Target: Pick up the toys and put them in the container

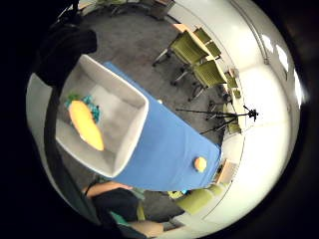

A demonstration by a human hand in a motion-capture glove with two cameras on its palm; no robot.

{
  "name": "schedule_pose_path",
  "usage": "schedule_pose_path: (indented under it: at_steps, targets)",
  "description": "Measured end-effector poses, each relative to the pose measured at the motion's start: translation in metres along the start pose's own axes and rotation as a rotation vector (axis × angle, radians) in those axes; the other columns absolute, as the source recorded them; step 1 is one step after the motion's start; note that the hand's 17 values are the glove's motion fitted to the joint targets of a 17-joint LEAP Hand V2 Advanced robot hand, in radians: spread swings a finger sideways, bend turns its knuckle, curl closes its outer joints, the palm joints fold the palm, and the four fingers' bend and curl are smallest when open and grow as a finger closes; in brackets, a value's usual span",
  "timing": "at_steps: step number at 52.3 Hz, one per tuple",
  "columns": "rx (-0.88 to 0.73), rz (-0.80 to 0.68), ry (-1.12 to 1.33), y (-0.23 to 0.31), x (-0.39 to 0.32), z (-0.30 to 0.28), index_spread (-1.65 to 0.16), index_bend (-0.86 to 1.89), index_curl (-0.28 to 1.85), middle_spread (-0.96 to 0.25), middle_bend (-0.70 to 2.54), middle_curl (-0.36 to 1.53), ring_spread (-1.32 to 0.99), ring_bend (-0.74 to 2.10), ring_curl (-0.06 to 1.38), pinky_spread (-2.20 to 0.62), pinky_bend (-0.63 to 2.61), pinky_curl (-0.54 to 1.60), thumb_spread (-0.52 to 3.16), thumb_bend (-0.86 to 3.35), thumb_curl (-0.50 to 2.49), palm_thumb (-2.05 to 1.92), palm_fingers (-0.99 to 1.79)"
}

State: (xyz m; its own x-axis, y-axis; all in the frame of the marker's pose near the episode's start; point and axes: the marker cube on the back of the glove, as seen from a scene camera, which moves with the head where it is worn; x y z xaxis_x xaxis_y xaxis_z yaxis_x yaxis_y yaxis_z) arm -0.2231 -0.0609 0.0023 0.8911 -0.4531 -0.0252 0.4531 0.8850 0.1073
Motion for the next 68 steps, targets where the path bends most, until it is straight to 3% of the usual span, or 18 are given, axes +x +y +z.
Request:
schedule_pose_path:
  at_steps: [4, 7, 14, 20, 25, 35, 53, 68]
  targets:
    - [0.001, 0.119, -0.011, 0.016, 0.027, -0.002, -0.26, 0.13, 0.65, -0.11, 0.5, 0.49, -0.32, 0.95, 0.34, -0.24, 1.09, 0.42, 0.99, -0.1, 0.57, -0.11, -0.11]
    - [0.012, 0.051, -0.131, 0.033, 0.031, -0.008, -0.24, 0.12, 0.62, -0.1, 0.47, 0.48, -0.32, 0.92, 0.33, -0.22, 1.06, 0.41, 0.99, -0.1, 0.52, -0.11, -0.11]
    - [0.019, -0.034, -0.09, 0.077, 0.092, -0.008, -0.22, 0.11, 0.56, -0.11, 0.41, 0.46, -0.35, 0.87, 0.32, -0.21, 0.99, 0.37, 1.03, -0.08, 0.44, -0.09, -0.12]
    - [0.022, 0.125, 0.06, 0.107, 0.159, -0.005, -0.22, 0.15, 0.53, -0.12, 0.3, 0.43, -0.36, 0.75, 0.29, -0.2, 0.96, 0.36, 1.05, -0.07, 0.39, -0.07, -0.15]
    - [0.022, 0.1, 0.04, 0.144, 0.206, -0.009, -0.23, 0.16, 0.51, -0.14, 0.24, 0.41, -0.37, 0.67, 0.27, -0.2, 0.92, 0.35, 1.06, -0.06, 0.35, -0.07, -0.13]
    - [0.001, 0.34, 0.132, 0.198, 0.304, -0.002, -0.24, 0.13, 0.46, -0.17, 0.18, 0.39, -0.39, 0.56, 0.25, -0.18, 0.86, 0.33, 1.07, -0.06, 0.31, -0.06, -0.13]
    - [-0.131, 0.619, 0.094, 0.306, 0.444, 0.073, -0.31, 0.14, 0.37, -0.23, 0.18, 0.38, -0.4, 0.43, 0.24, -0.11, 0.76, 0.31, 0.99, -0.09, 0.25, -0.11, -0.11]
    - [-0.231, 0.687, 0.011, 0.346, 0.479, 0.158, -0.34, 0.16, 0.35, -0.25, 0.16, 0.36, -0.4, 0.33, 0.24, -0.09, 0.7, 0.31, 0.95, -0.09, 0.22, -0.12, -0.1]
